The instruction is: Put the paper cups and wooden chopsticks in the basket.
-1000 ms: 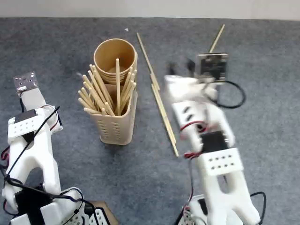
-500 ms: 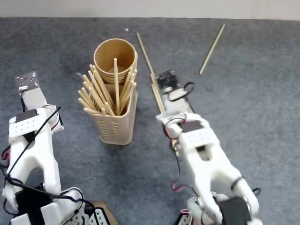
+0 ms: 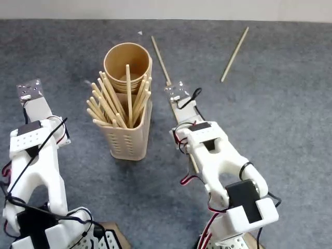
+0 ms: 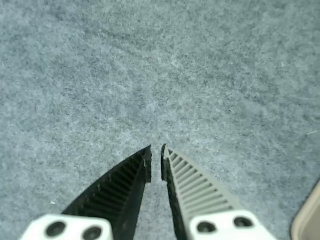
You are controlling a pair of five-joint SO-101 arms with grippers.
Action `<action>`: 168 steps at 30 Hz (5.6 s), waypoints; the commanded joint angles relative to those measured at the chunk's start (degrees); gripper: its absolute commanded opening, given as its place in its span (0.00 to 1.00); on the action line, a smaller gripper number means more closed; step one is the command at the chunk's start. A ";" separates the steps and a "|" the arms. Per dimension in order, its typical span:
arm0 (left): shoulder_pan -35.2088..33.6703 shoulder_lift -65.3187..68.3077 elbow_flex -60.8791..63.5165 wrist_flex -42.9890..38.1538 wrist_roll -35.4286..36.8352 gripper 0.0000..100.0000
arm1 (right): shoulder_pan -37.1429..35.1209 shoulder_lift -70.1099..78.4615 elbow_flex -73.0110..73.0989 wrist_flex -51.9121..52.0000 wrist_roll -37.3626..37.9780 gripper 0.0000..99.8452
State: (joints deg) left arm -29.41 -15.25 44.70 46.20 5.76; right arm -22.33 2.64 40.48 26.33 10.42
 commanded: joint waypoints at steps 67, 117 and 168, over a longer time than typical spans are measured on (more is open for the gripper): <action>0.57 -2.07 1.36 -2.02 0.79 0.07 | -1.36 -43.12 -21.67 5.93 -18.20 0.12; 0.57 -2.51 1.63 -1.76 0.79 0.07 | 0.31 12.18 -19.38 -14.29 -7.91 0.12; 0.66 -2.51 1.63 -1.76 0.79 0.07 | 20.70 53.32 -64.40 -22.55 -8.00 0.12</action>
State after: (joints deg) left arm -29.32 -15.34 46.55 44.79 5.76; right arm -1.49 52.92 -17.54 3.30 2.15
